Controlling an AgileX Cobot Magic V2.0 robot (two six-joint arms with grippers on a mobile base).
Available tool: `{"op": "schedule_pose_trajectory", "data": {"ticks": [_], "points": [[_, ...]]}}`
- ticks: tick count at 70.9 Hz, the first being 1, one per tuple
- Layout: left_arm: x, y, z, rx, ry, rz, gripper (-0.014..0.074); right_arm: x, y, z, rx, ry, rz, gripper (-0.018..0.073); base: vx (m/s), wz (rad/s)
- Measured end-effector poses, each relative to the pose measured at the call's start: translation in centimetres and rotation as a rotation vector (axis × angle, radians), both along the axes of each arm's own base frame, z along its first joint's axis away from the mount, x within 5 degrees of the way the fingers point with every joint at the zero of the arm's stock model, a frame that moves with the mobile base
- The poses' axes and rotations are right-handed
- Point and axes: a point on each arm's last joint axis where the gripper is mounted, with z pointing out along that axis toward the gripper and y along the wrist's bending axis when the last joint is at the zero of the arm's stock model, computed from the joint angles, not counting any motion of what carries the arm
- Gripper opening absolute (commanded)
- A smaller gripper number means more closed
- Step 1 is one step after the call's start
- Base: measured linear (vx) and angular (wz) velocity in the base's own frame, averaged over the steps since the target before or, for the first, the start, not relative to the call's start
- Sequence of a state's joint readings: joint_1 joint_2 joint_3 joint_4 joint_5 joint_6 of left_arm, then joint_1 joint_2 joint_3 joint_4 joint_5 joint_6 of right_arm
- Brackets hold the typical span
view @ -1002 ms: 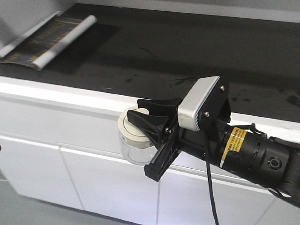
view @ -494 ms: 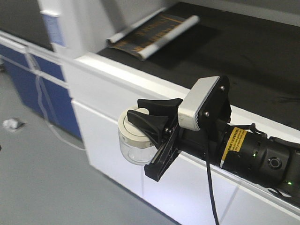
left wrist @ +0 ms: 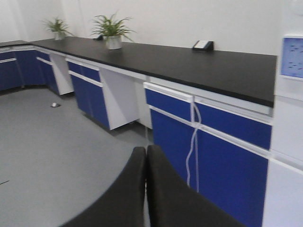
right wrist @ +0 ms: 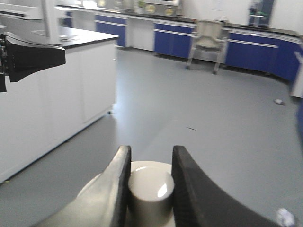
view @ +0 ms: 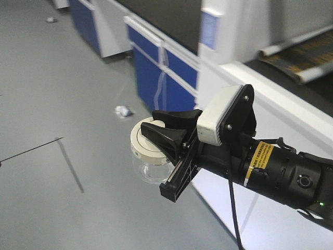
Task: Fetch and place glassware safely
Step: 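Hold the jar in the right gripper while the base turns away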
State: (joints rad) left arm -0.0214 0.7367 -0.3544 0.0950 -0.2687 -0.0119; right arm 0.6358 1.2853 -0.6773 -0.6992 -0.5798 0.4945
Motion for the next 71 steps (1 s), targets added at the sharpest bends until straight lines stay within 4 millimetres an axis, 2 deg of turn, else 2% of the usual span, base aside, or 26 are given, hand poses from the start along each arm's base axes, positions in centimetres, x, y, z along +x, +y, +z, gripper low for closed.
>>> {"op": "schedule_pose_trajectory", "data": {"ticks": [33,71], "points": [[0.0,0.0,0.0,0.0,0.0,0.0,-0.0007,0.0,0.0,0.0,0.0,0.0,0.0,-0.0003,0.08,0.67],[0.0,0.0,0.0,0.0,0.0,0.0,-0.0007,0.0,0.0,0.0,0.0,0.0,0.0,-0.0003,0.18,0.39]]}}
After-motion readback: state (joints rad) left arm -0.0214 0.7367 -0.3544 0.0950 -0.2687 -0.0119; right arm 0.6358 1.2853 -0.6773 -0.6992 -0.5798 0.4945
